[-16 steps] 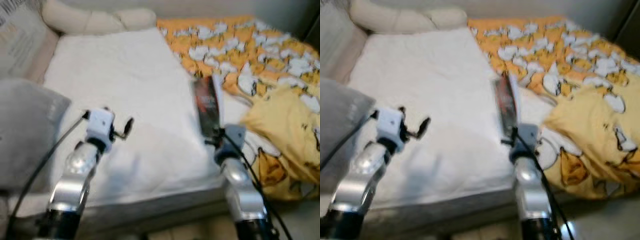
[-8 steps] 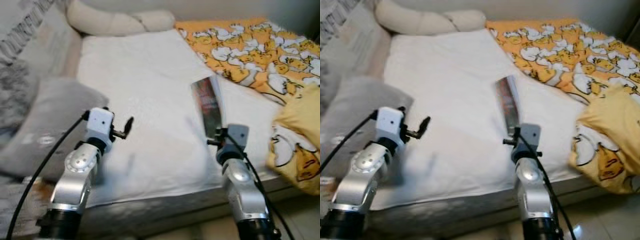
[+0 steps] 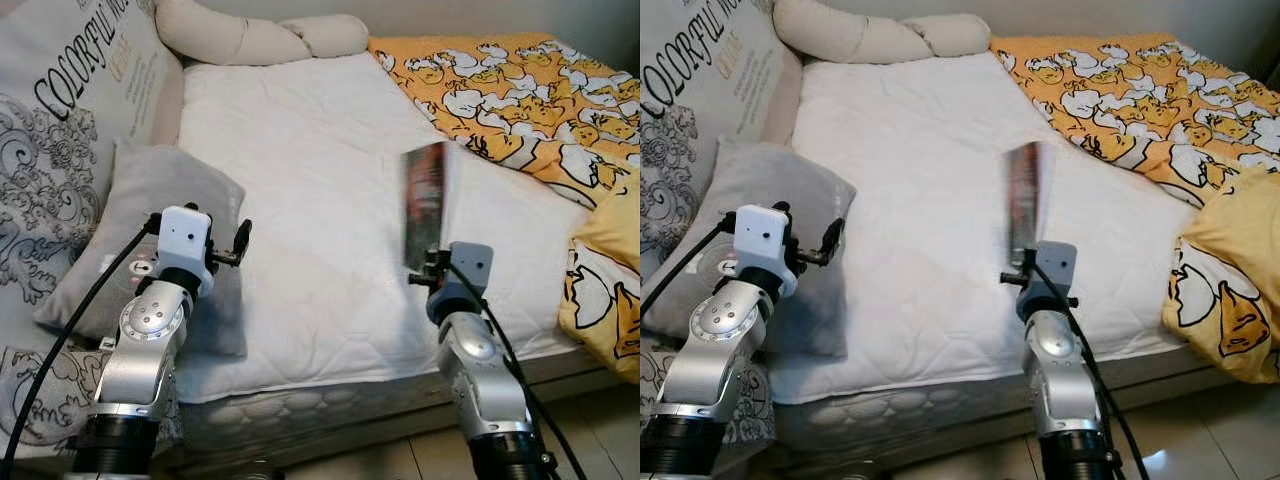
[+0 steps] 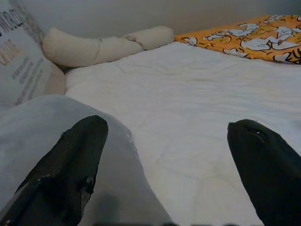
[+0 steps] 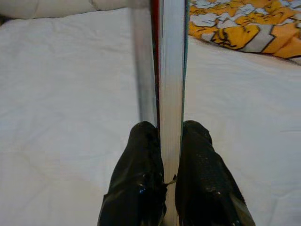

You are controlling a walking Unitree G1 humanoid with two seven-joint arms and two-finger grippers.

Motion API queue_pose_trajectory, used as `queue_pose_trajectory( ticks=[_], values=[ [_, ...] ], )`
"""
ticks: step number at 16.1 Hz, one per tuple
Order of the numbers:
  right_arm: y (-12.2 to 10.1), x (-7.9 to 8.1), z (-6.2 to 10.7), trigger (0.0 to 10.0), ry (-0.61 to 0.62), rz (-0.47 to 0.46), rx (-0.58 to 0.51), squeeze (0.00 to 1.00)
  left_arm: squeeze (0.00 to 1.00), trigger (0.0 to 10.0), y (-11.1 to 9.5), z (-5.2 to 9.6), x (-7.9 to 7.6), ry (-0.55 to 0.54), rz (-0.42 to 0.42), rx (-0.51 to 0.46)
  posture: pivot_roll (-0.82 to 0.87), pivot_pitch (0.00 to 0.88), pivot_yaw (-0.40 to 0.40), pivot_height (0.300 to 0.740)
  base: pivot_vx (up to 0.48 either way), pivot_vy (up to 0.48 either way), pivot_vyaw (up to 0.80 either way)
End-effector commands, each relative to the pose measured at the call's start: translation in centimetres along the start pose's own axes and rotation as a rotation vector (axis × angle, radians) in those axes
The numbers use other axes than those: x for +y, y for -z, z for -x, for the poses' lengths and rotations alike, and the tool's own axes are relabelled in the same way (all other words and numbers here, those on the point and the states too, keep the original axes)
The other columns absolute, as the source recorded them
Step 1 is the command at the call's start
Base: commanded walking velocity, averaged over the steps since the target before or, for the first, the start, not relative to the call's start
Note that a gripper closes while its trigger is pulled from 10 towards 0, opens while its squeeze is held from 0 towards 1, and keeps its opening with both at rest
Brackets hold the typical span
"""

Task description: Clean up the room

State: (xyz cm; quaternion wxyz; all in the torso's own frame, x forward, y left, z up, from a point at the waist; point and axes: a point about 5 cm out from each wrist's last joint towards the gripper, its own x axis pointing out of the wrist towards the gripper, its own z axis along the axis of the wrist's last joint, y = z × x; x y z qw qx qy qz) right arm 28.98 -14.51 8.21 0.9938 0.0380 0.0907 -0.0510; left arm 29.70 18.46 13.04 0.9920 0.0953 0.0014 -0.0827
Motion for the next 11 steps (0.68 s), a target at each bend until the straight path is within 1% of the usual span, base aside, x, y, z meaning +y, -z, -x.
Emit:
queue_pose_trajectory(
  ticks=[1, 2, 4, 7, 8, 9, 10, 11],
  values=[
    [-1.4, 0.2, -0.4, 10.0, -0.04, 0.018, -0.048, 0.0, 0.0, 10.0, -0.1, -0.3, -0.1, -0.003, -0.007, -0.006, 0.09, 0.0, 0.005, 0.74, 0.0, 0.0, 0.55],
    [-1.4, 0.4, -0.4, 10.0, -0.061, 0.022, -0.046, 0.0, 0.0, 10.0, -0.1, -0.4, 0.0, -0.003, -0.005, -0.009, 0.09, 0.0, 0.005, 0.74, 0.0, 0.0, 0.8],
    [-1.4, 0.7, -0.3, 10.0, -0.089, 0.031, -0.041, 0.0, 0.0, 10.0, -0.2, -0.4, 0.0, 0.002, 0.004, -0.017, 0.09, 0.0, 0.005, 0.74, 0.281, 0.0, 0.8],
    [-1.1, 1.8, -0.1, 10.0, -0.171, 0.048, -0.024, 0.0, 0.0, 10.0, -0.3, -0.5, 0.0, 0.007, 0.012, -0.021, 0.09, 0.0, 0.005, 0.74, 0.349, 0.0, 0.8],
    [-1.0, 2.0, -0.1, 10.0, -0.18, 0.049, -0.019, 0.0, 0.0, 10.0, -0.3, -0.5, 0.0, 0.01, 0.014, -0.021, 0.09, 0.0, 0.005, 0.74, 0.36, 0.0, 0.8],
    [-0.9, 2.0, -0.1, 10.0, -0.181, 0.057, -0.012, 0.0, 0.0, 10.0, -0.3, -0.5, 0.0, 0.011, 0.013, -0.02, 0.09, 0.0, 0.005, 0.74, 0.356, 0.0, 0.55],
    [-0.7, 2.0, -0.1, 10.0, -0.181, 0.034, 0.005, 0.0, 0.0, 10.0, -0.3, -0.5, 0.0, 0.012, 0.013, -0.018, 0.09, 0.0, 0.006, 0.74, 0.341, 0.0, 0.0],
    [-0.6, 1.9, -0.1, 10.0, -0.184, 0.034, 0.013, 0.0, 0.0, 10.0, -0.3, -0.6, 0.0, 0.015, 0.013, -0.018, 0.09, 0.0, 0.006, 0.74, 0.334, 0.0, 0.0]
  ],
)
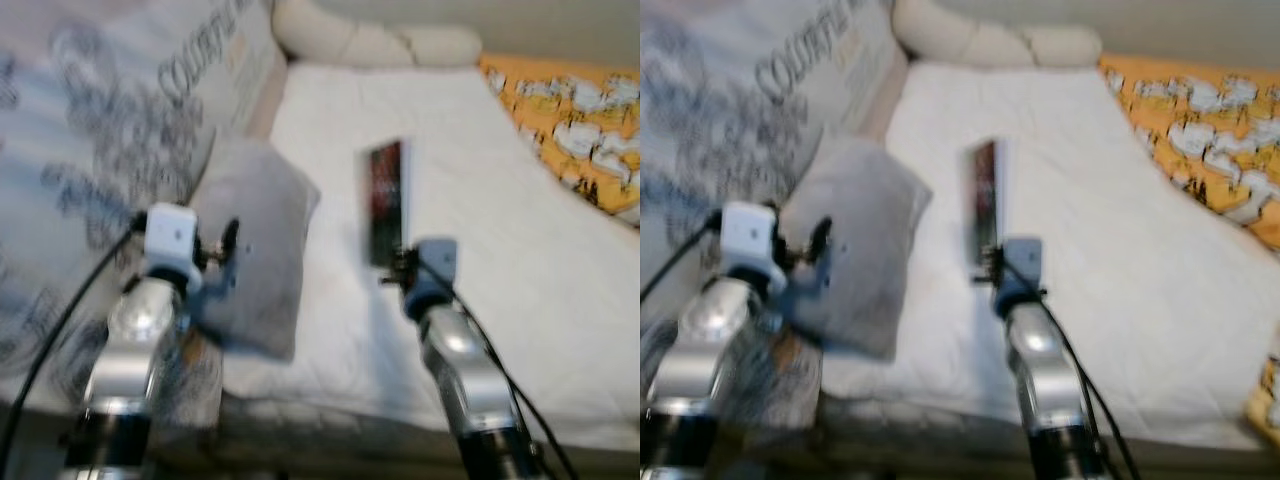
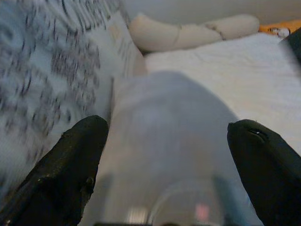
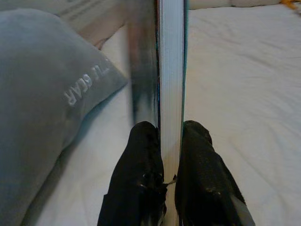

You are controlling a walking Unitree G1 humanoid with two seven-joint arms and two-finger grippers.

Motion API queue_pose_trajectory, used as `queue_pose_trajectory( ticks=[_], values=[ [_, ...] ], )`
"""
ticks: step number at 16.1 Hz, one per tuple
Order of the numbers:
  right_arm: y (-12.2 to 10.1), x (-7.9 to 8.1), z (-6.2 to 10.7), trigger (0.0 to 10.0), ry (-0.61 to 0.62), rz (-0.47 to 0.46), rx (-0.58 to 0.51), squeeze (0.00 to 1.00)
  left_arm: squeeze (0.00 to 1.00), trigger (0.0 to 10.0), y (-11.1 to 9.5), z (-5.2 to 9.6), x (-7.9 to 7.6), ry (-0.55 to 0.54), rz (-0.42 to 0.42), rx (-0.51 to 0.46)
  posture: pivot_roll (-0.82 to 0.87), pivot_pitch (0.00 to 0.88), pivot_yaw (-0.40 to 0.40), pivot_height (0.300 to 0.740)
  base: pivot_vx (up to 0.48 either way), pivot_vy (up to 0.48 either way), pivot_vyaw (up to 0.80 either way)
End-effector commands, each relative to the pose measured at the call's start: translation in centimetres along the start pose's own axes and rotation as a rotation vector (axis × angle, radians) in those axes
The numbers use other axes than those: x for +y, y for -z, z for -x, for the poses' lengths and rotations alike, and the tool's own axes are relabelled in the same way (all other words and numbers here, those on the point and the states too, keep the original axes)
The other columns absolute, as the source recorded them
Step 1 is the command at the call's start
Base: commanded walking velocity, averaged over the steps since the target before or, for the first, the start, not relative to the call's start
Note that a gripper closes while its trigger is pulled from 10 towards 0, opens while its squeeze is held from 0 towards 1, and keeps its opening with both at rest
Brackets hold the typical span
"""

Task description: Clean up the room

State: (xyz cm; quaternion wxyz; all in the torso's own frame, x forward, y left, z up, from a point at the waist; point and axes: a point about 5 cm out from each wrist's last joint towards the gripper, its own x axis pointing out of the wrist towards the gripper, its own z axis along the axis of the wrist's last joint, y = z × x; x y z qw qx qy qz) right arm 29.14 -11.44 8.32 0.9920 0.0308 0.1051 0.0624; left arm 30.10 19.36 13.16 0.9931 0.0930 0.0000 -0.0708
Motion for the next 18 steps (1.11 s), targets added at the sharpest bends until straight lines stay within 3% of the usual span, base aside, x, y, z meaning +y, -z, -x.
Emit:
queue_pose_trajectory(
  ticks=[1, 7, 9, 11, 14, 15, 17, 18],
  values=[
    [-0.7, -1.3, 0.0, 10.0, 0.042, 0.004, -0.021, 0.0, 0.0, 10.0, -0.4, -0.3, -1.0, 0.038, 0.017, -0.018, 0.09, 0.0, 0.006, 0.74, 0.0, 0.0, 0.0],
    [-0.8, -0.9, 0.1, 10.0, -0.002, -0.001, -0.019, 0.0, 0.0, 10.0, -0.1, -0.1, -1.9, 0.122, 0.008, 0.0, 0.09, 0.0, 0.005, 0.74, 0.0, 0.0, 0.0],
    [-1.0, -1.0, -0.7, 10.0, -0.047, -0.026, 0.002, 0.0, 0.0, 10.0, 0.1, 0.4, -2.5, 0.229, -0.017, 0.029, 0.09, 0.0, 0.012, 0.74, 0.0, 0.0, 0.0],
    [-1.6, -1.0, -2.1, 10.0, -0.112, -0.152, 0.058, 0.0, 0.0, 10.0, 0.4, 0.5, -2.8, 0.313, -0.033, 0.071, 0.1, 0.0, 0.009, 0.74, 0.0, 0.0, 0.0],
    [-1.3, -1.1, -3.7, 10.0, -0.252, -0.334, 0.244, 0.0, 0.0, 10.0, 1.4, 1.5, -3.4, 0.519, -0.084, 0.179, 0.1, 0.0, 0.004, 0.74, 0.0, 0.0, 0.0],
    [-1.1, -1.7, -4.3, 10.0, -0.27, -0.375, 0.285, 0.0, 0.0, 10.0, 1.5, 1.9, -3.5, 0.589, -0.088, 0.203, 0.1, 0.0, 0.004, 0.74, 0.0, 0.0, 0.0],
    [0.1, -2.9, -4.6, 10.0, -0.316, -0.576, 0.387, 0.0, 0.0, 10.0, 1.5, 2.6, -3.6, 0.689, -0.077, 0.259, 0.12, 0.0, -0.001, 0.74, 0.0, 0.0, 0.0],
    [0.7, -3.2, -4.5, 10.0, -0.337, -0.6, 0.422, 0.0, 0.0, 10.0, 1.7, 3.1, -3.7, 0.738, -0.074, 0.286, 0.13, 0.0, -0.002, 0.74, 0.0, 0.0, 0.0]
  ],
)
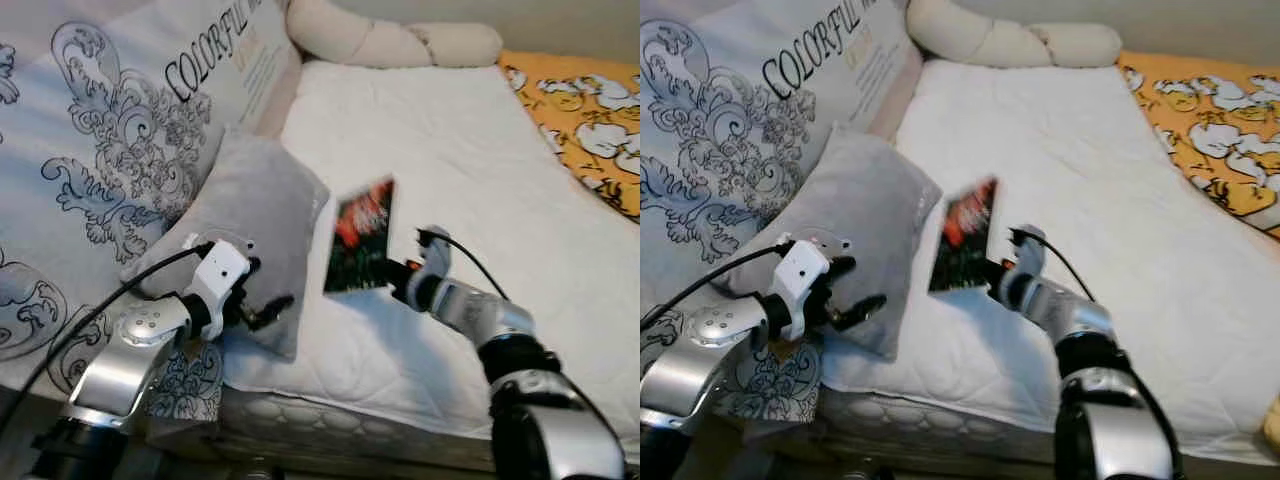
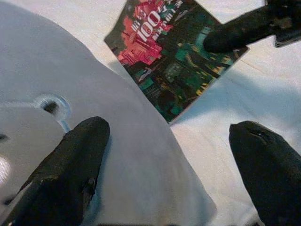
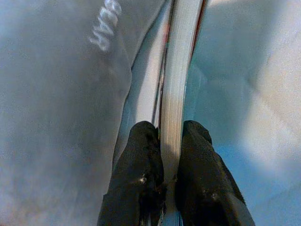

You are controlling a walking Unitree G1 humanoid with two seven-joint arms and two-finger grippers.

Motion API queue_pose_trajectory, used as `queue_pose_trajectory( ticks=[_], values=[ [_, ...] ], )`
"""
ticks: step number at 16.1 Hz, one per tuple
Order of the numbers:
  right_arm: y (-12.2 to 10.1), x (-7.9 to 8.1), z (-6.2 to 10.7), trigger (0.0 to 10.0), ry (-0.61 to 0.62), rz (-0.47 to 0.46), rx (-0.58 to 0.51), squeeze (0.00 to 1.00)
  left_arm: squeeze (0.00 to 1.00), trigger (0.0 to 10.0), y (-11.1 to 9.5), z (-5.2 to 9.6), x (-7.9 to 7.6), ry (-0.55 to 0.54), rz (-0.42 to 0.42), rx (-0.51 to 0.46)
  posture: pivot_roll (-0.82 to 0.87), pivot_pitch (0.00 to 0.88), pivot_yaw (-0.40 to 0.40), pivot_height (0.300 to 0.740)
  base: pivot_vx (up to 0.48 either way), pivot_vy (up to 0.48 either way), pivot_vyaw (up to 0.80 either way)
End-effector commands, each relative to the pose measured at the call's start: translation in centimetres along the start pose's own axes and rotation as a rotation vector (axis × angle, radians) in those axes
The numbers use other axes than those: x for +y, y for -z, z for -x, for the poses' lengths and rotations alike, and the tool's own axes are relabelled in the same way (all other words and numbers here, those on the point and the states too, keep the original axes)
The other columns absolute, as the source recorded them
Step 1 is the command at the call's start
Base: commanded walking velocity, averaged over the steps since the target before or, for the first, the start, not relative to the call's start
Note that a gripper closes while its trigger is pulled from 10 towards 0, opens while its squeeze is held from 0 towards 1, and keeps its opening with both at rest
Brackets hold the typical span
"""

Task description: Clean up the room

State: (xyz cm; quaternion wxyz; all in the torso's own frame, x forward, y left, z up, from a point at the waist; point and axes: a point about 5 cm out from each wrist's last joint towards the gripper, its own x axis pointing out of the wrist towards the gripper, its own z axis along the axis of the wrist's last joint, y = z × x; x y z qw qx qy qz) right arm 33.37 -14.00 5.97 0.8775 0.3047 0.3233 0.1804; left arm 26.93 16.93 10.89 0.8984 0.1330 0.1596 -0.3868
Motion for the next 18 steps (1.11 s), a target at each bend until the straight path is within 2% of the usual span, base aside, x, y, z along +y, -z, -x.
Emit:
queue_pose_trajectory(
  ticks=[1, 2, 4, 7, 8, 9, 12, 16, 18],
  values=[
    [-0.4, 0.1, 0.0, 10.0, -0.045, -0.022, -0.002, 0.0, 0.0, 10.0, 0.1, 0.1, -0.7, 0.072, 0.002, 0.022, 0.13, 0.0, -0.002, 0.74, 0.0, 0.0, 0.0],
    [-0.3, -0.3, 0.1, 10.0, -0.051, -0.055, 0.007, 0.0, 0.0, 10.0, 0.3, 0.3, -0.9, 0.096, 0.007, 0.047, 0.13, 0.0, 0.0, 0.74, 0.0, 0.0, 0.0],
    [0.1, -2.1, 0.6, 10.0, 0.013, -0.091, 0.057, 0.0, 0.0, 10.0, 0.8, 1.3, -1.4, 0.154, 0.036, 0.095, 0.16, 0.0, 0.006, 0.74, 0.0, 0.0, 0.0],
    [0.1, -2.9, 1.0, 10.0, 0.056, -0.048, 0.082, 0.0, 0.0, 10.0, 0.8, 2.0, -1.5, 0.162, 0.039, 0.11, 0.18, 0.0, 0.006, 0.74, 0.0, 0.0, 0.0],
    [-0.2, -3.5, 1.3, 10.0, 0.11, -0.029, 0.079, 0.73, 0.0, 10.0, 0.9, 2.3, -1.6, 0.166, 0.046, 0.124, 0.19, 0.0, 0.002, 0.74, 0.0, 0.0, 0.0],
    [-0.2, -3.7, 1.3, 10.0, 0.125, -0.026, 0.076, 1.0, 0.0, 10.0, 0.9, 2.4, -1.7, 0.166, 0.047, 0.126, 0.19, 0.0, 0.001, 0.74, 0.0, 0.0, 0.0],
    [-0.2, -4.3, 1.6, 10.0, 0.189, 0.023, 0.069, 1.0, 0.0, 10.0, 0.8, 2.3, -1.9, 0.162, 0.056, 0.129, 0.19, 0.0, 0.002, 0.74, 0.0, 0.0, 0.0],
    [0.4, -6.9, 3.1, 10.0, 0.345, 0.048, 0.093, 1.0, 0.0, 10.0, 0.5, 1.5, -2.2, 0.174, 0.07, 0.124, 0.16, 0.0, 0.014, 0.74, 0.0, 0.0, 0.0],
    [0.2, -7.7, 3.9, 10.0, 0.361, 0.049, 0.07, 1.0, 0.0, 10.0, 0.4, 1.2, -2.2, 0.186, 0.068, 0.117, 0.15, 0.0, 0.017, 0.74, 0.0, 0.0, 0.0]
  ],
)
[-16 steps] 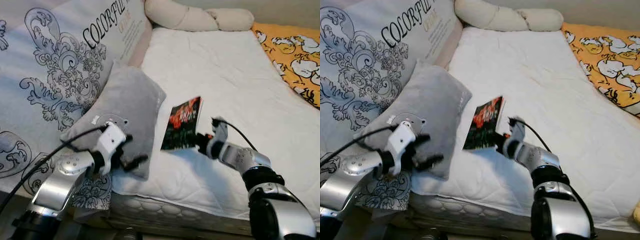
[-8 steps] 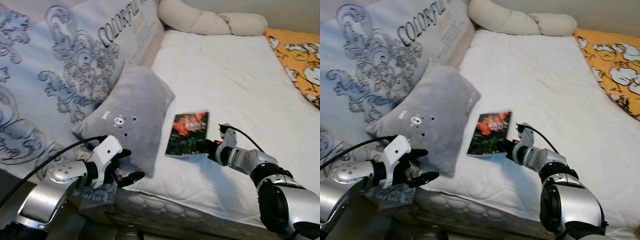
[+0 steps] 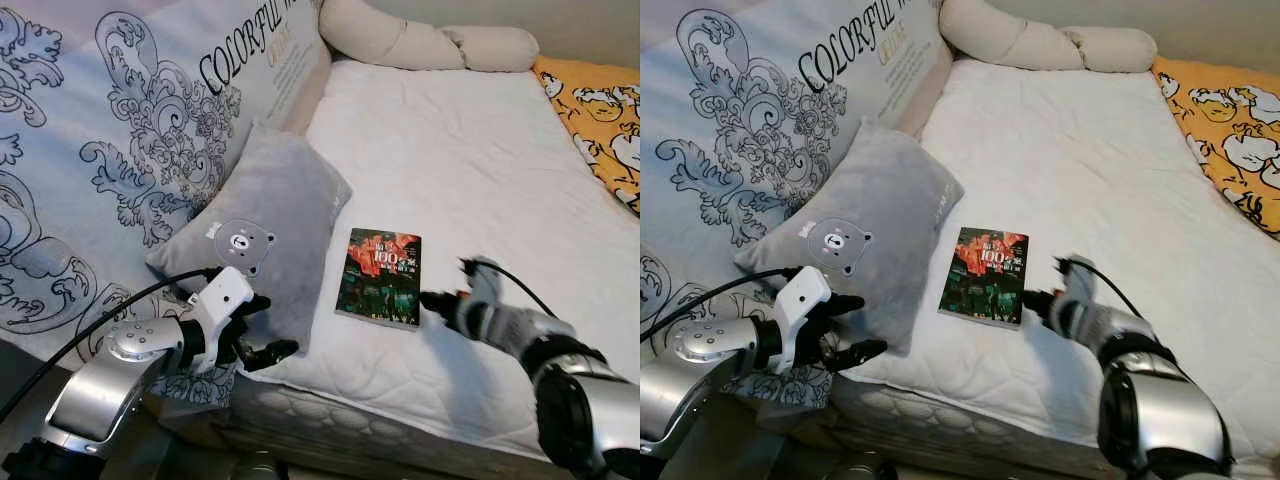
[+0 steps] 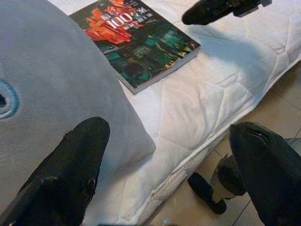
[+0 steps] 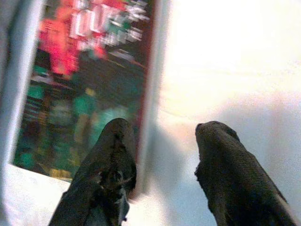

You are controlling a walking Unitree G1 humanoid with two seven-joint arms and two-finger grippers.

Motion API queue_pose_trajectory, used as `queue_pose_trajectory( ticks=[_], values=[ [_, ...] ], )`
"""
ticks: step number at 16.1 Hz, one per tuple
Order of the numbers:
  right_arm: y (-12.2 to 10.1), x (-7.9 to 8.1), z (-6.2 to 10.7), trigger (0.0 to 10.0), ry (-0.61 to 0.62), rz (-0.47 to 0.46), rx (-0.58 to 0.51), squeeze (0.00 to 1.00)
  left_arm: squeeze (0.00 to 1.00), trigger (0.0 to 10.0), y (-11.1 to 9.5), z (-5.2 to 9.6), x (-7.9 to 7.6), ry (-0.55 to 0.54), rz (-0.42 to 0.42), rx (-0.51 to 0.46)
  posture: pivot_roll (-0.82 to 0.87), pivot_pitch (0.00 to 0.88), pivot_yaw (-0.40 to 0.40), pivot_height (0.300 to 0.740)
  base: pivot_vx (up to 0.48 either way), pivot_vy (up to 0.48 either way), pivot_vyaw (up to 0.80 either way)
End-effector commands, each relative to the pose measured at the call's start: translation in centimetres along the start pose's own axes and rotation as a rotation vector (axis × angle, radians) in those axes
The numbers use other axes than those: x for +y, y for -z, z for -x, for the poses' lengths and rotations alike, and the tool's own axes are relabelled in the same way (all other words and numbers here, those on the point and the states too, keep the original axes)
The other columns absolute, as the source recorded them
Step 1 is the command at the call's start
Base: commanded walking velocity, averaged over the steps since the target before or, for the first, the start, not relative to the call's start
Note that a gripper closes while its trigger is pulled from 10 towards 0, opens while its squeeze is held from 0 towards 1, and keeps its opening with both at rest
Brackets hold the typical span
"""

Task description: Clean up the room

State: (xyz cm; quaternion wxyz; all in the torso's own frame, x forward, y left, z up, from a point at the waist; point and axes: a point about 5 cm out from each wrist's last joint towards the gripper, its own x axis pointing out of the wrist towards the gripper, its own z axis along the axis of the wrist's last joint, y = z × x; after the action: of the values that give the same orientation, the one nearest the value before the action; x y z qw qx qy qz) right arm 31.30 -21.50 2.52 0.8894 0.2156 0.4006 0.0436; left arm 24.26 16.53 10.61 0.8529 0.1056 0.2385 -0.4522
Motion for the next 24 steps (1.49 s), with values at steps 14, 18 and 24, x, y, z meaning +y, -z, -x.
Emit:
queue_pose_trajectory(
  ticks=[14, 18, 24],
  values=[
    [2.8, 4.5, -1.0, 10.0, -0.408, 0.488, 0.196, 1.0, 0.0, 10.0, -0.7, -1.8, 0.2, 0.057, -0.024, 0.004, 0.11, 0.0, 0.025, 0.74, 0.0, 0.0, 0.0],
    [3.1, 4.6, -1.1, 10.0, -0.414, 0.498, 0.225, 1.0, 0.0, 10.0, -0.4, -1.8, 0.2, 0.06, -0.018, 0.019, 0.11, 0.0, 0.022, 0.74, 0.0, 0.0, 0.0],
    [2.6, 5.0, -0.3, 10.0, -0.578, 0.481, 0.238, 1.0, 0.0, 10.0, -0.3, -1.9, 0.2, 0.06, -0.012, 0.027, 0.1, 0.0, 0.025, 0.74, 0.0, 0.0, 0.0]
  ],
)
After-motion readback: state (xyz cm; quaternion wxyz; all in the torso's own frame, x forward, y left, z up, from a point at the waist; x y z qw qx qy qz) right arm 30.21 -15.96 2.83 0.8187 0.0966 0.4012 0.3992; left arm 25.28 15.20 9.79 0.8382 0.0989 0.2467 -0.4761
